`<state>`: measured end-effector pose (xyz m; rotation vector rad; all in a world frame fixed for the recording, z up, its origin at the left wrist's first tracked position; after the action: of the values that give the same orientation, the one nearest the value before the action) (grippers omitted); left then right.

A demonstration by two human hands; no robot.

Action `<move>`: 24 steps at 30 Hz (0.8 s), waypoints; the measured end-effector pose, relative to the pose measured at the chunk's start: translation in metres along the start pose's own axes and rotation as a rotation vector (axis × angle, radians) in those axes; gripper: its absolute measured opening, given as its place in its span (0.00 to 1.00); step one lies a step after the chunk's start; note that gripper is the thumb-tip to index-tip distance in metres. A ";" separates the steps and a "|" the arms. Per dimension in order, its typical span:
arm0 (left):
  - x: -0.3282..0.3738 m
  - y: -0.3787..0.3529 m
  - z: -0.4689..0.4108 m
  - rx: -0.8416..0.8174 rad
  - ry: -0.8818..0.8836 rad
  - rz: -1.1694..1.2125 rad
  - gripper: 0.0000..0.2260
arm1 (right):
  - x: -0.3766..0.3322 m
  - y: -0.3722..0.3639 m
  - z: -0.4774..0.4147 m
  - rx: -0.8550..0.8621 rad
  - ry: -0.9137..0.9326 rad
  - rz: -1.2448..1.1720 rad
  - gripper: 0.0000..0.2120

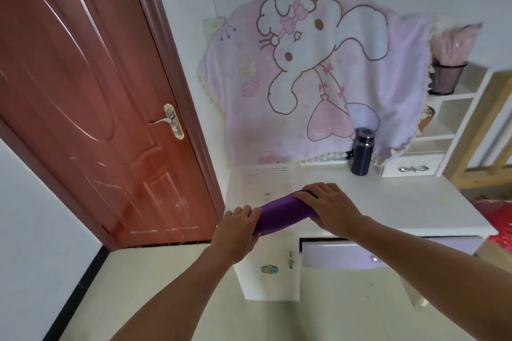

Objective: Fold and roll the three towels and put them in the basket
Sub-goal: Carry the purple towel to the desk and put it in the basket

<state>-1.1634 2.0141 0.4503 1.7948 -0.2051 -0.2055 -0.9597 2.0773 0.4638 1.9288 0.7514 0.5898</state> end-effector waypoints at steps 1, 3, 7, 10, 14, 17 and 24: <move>-0.013 -0.005 -0.021 0.001 0.015 0.026 0.18 | 0.014 -0.013 -0.022 -0.017 -0.001 -0.019 0.23; -0.035 -0.016 -0.052 -0.005 0.062 0.067 0.18 | 0.038 -0.038 -0.059 -0.051 -0.007 -0.050 0.23; -0.070 -0.039 -0.090 -0.050 0.216 0.186 0.18 | 0.064 -0.079 -0.115 -0.125 -0.023 -0.158 0.22; -0.096 -0.071 -0.105 -0.121 0.293 0.239 0.18 | 0.070 -0.122 -0.147 -0.246 -0.069 -0.264 0.20; -0.132 -0.111 -0.129 -0.178 0.394 0.438 0.19 | 0.084 -0.168 -0.187 -0.437 -0.248 -0.479 0.20; -0.151 -0.137 -0.144 -0.222 0.470 0.652 0.19 | 0.100 -0.197 -0.209 -0.463 -0.507 -0.699 0.20; -0.191 -0.189 -0.190 -0.244 0.600 0.843 0.18 | 0.119 -0.251 -0.285 -0.419 -0.773 -0.828 0.17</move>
<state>-1.2957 2.2837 0.3151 1.3230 -0.4573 0.8583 -1.1327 2.4234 0.3727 1.1436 0.7422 -0.4642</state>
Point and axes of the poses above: each hand's wrist, its own z-axis away from the middle knuckle, its own y-axis out of the back of the hand, x = y × z, the point moved 5 cm from there along -z, towards the middle knuckle, and after that the axes turned 5 degrees about x, right-handed, at the moved point
